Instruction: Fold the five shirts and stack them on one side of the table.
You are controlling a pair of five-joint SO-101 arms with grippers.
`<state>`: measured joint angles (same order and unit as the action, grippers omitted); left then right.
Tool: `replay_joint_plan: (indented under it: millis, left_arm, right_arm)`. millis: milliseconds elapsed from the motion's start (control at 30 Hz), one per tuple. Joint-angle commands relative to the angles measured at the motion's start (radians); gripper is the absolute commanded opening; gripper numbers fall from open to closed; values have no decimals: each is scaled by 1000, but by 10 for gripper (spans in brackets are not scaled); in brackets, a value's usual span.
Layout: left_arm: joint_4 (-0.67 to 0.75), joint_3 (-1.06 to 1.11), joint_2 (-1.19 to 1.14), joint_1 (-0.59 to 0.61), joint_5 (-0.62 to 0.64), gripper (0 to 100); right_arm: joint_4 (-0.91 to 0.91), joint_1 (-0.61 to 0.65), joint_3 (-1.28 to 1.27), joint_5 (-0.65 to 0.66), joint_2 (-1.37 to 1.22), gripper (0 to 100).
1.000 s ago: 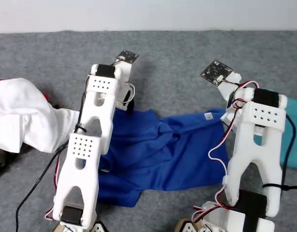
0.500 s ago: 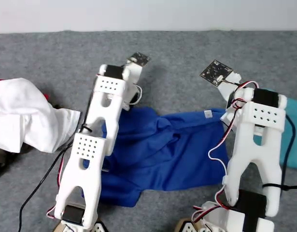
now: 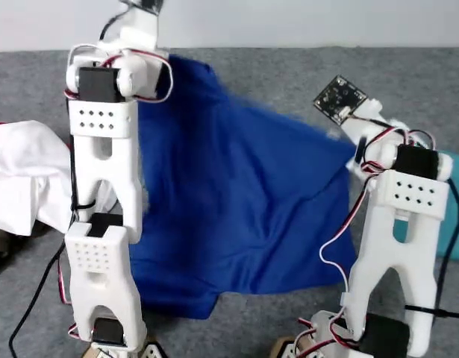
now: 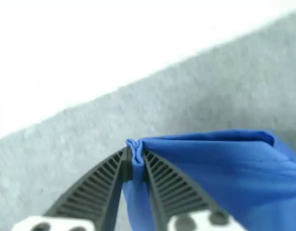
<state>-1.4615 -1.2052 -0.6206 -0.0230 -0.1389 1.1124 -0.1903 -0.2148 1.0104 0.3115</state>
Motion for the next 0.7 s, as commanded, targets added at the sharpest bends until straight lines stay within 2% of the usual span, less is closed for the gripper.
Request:
replay_joint_plan:
  millis: [0,233,500,667]
  left_arm:
    - [143,-4,35,20,-32,12]
    - [327,-10,-77,23,-133,12]
    - [376,-10,-138,29,-244,12]
    - [413,-10,-144,69,-250,12]
  right_arm:
    - [-131,27,9,-11,-30,10]
    - [-446,59,15,-9,-180,10]
    - [-751,79,15,-2,-323,10]
    - [-878,96,15,92,-394,10]
